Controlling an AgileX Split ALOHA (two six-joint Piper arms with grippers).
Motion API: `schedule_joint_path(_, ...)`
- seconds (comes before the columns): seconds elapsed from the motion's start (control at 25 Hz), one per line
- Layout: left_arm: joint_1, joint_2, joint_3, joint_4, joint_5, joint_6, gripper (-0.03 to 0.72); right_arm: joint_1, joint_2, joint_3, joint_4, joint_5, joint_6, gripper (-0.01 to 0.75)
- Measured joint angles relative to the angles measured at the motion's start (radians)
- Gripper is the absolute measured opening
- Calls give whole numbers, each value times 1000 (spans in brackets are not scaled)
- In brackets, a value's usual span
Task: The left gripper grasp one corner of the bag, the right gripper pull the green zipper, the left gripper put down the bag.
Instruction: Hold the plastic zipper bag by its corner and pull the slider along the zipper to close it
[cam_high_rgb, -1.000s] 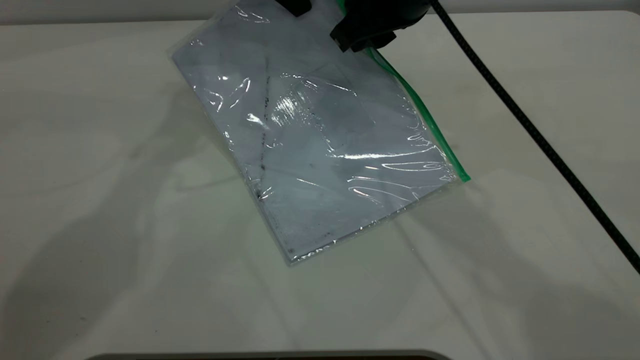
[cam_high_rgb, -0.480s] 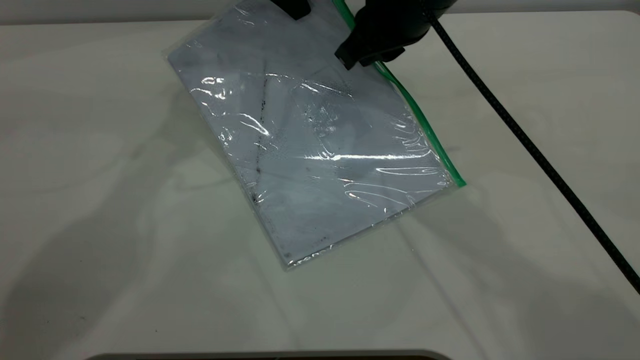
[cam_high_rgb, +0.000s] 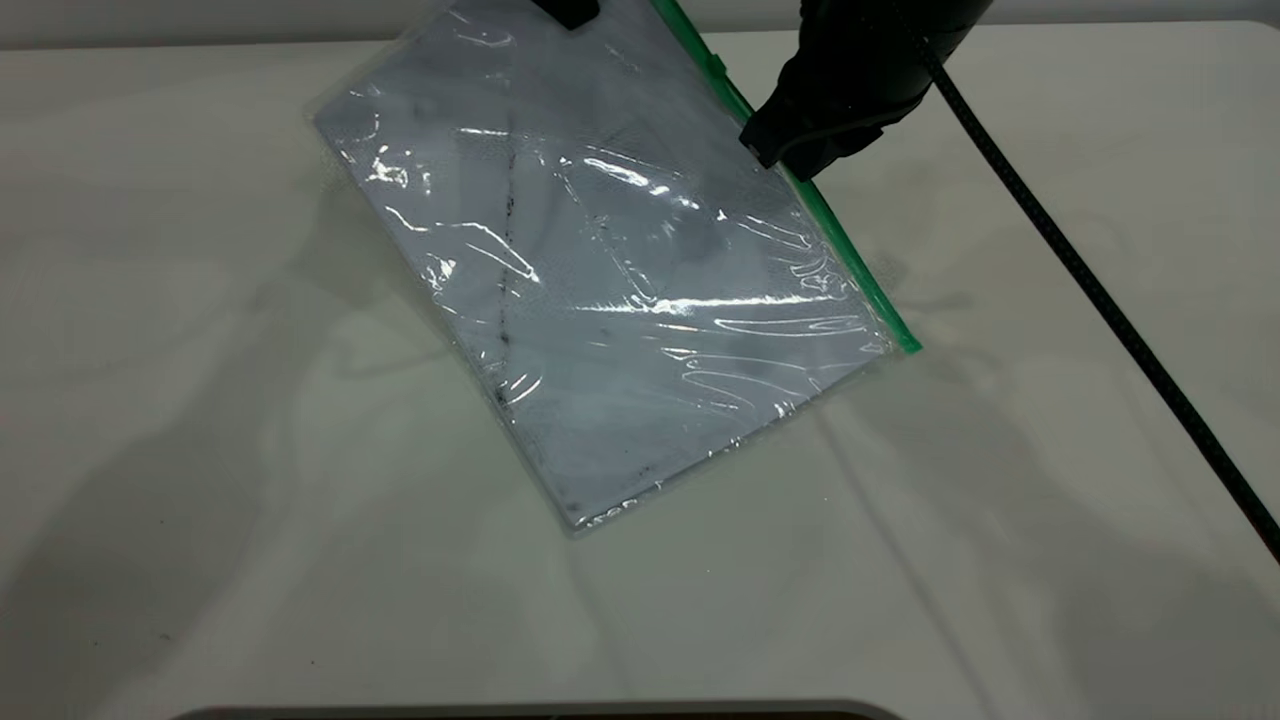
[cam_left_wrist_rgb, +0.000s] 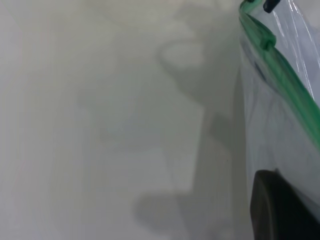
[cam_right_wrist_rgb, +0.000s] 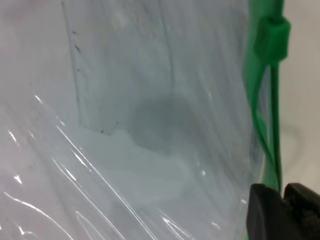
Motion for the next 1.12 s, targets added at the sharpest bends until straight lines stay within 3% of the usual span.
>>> schedule_joint_path(0.2, 0, 0, 0, 0, 0, 0, 53, 0, 0, 0, 0, -28, 0, 162)
schedule_joint_path(0.44, 0, 0, 0, 0, 0, 0, 53, 0, -6, 0, 0, -37, -1, 432)
schedule_joint_path(0.56, 0, 0, 0, 0, 0, 0, 53, 0, -35, 0, 0, -38, -6, 516)
schedule_joint_path(0.76, -3, 0, 0, 1, 0, 0, 53, 2, -61, -3, 0, -39, -13, 531)
schedule_joint_path(1.12, -16, 0, 0, 3, 0, -1, 53, 50, -61, -11, 0, -55, -43, 481)
